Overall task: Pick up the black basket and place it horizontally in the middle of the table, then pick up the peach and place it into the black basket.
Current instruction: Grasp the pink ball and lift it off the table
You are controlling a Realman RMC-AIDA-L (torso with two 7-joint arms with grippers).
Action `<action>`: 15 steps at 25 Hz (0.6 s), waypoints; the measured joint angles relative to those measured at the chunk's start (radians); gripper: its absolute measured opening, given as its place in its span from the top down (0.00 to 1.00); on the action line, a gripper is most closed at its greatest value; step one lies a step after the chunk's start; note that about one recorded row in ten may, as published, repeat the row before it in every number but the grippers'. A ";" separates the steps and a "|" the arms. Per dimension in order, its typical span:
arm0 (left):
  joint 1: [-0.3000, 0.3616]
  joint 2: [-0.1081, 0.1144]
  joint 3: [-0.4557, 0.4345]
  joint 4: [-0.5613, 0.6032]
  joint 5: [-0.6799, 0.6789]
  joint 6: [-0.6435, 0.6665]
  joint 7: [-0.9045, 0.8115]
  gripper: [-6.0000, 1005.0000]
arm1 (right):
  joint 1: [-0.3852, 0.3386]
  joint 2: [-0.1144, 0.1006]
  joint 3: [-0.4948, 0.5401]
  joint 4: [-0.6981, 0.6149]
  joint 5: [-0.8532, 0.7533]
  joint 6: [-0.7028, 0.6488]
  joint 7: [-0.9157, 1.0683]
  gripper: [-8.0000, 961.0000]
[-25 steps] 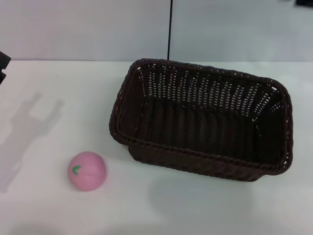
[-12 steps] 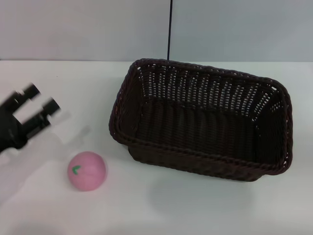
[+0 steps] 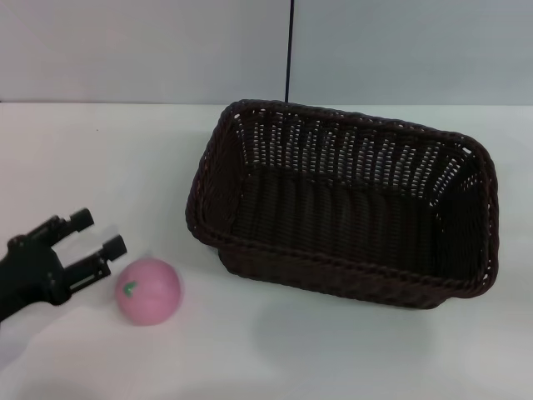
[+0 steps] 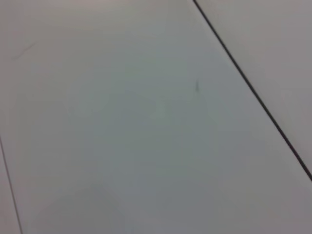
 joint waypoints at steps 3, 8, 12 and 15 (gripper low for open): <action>0.000 0.000 0.001 0.000 0.016 -0.005 0.000 0.22 | 0.005 0.000 0.004 0.009 0.000 0.005 -0.001 0.47; -0.005 -0.007 0.001 0.000 0.061 -0.036 0.001 0.22 | 0.011 0.004 0.004 0.012 -0.002 0.008 -0.010 0.47; -0.008 -0.011 0.001 0.000 0.090 -0.041 0.001 0.22 | 0.014 0.007 0.004 0.013 -0.003 0.014 -0.010 0.47; -0.011 -0.014 0.001 -0.001 0.106 -0.042 0.001 0.22 | 0.016 0.007 0.004 0.013 -0.005 0.016 -0.011 0.47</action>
